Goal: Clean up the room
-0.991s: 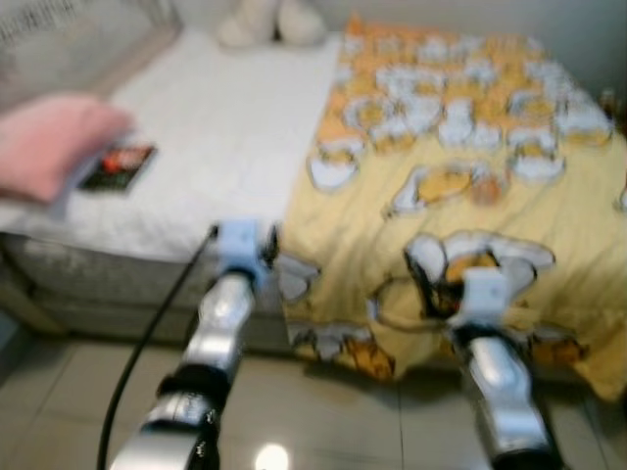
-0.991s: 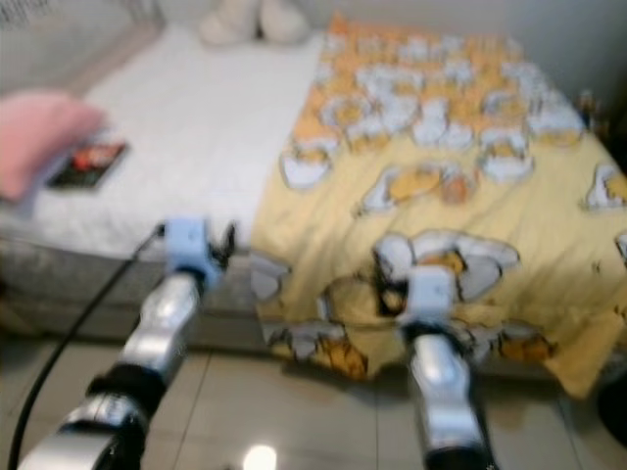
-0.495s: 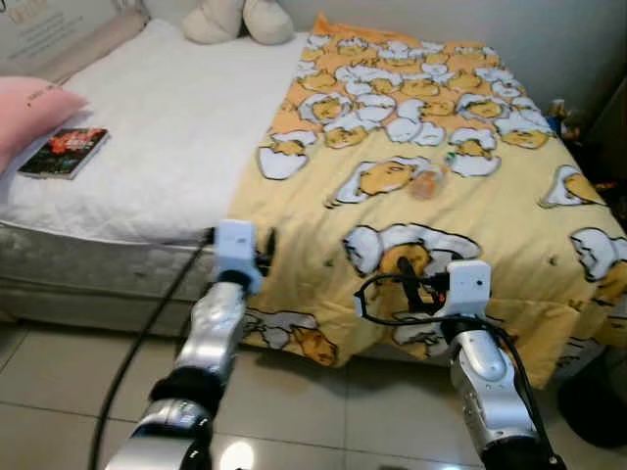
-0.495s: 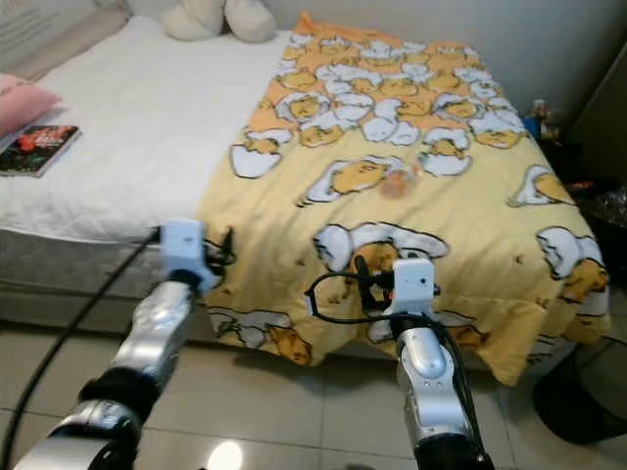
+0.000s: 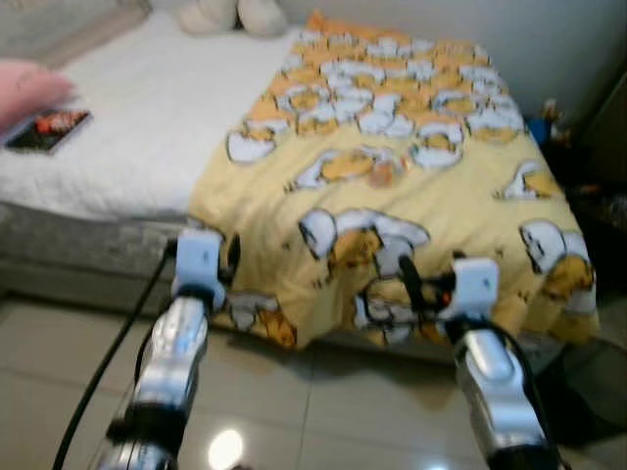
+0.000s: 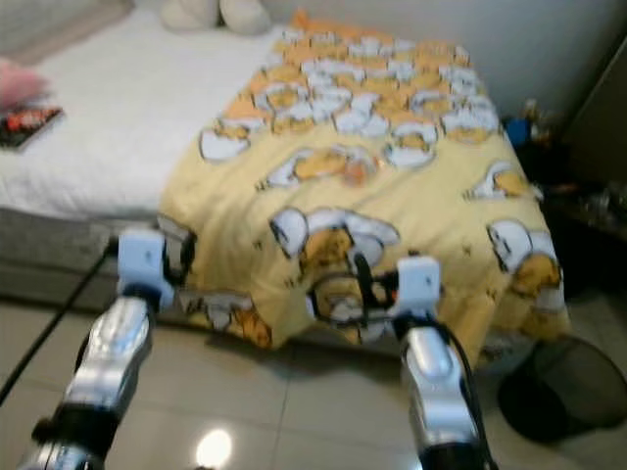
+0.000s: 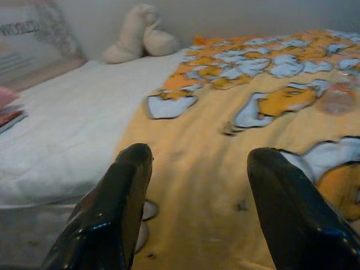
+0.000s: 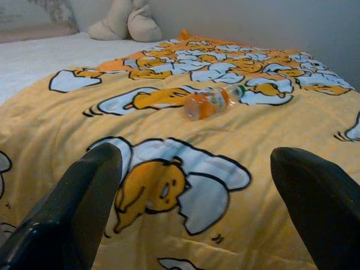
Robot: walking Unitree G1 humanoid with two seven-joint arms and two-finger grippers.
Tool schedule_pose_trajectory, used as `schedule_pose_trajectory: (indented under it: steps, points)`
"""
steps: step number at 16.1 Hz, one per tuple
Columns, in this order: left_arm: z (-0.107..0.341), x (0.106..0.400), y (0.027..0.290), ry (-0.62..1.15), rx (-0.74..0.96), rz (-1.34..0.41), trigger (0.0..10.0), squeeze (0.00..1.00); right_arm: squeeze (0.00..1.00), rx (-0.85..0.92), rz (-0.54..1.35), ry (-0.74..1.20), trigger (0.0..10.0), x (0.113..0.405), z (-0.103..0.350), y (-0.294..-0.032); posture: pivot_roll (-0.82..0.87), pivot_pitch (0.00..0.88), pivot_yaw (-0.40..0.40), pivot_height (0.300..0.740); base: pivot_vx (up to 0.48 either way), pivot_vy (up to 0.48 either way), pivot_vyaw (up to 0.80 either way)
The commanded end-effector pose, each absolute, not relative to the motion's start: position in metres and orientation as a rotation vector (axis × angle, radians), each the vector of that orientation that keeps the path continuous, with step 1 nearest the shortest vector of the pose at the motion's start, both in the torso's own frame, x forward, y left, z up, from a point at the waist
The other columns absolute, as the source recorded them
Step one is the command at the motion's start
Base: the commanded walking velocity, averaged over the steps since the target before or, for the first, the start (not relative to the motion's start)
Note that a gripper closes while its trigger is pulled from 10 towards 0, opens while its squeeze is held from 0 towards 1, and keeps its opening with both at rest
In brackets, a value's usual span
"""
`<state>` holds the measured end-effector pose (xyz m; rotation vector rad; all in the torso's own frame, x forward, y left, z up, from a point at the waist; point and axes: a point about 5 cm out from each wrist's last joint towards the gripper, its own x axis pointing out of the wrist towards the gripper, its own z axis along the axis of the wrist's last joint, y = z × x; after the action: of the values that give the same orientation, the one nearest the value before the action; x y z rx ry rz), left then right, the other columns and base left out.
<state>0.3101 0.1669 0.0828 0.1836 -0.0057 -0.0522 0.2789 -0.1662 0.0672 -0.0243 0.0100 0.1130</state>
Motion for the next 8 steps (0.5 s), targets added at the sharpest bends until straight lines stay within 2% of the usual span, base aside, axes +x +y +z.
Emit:
schedule_pose_trajectory:
  steps: [1, 3, 7, 8]
  points:
    - [0.084, 0.313, 0.152, 0.005, 0.153, -0.099, 10.0, 0.00, 0.00, -0.058, 0.104, 0.011, 10.0, 0.279, 0.066, -0.169, -0.02, 0.000, 0.004, 0.736, 0.439, 0.000, 0.00]
    - [0.092, 0.317, 0.144, -0.008, 0.111, -0.111, 10.0, 0.00, 0.00, -0.061, 0.106, 0.011, 10.0, 0.282, 0.068, -0.165, -0.02, 0.000, 0.007, 0.736, 0.480, 0.000, 0.00]
    - [0.092, 0.322, 0.136, -0.004, 0.096, -0.127, 10.0, 0.00, 0.00, -0.062, 0.095, 0.036, 10.0, 0.282, 0.064, -0.168, -0.06, 0.000, 0.016, 0.736, 0.480, 0.000, -0.73]
    - [0.092, 0.324, 0.137, 0.005, 0.087, -0.111, 10.0, 0.00, 0.00, -0.067, 0.090, 0.035, 10.0, 0.281, 0.062, -0.169, -0.06, 0.000, 0.018, 0.736, 0.480, 0.000, -0.40]
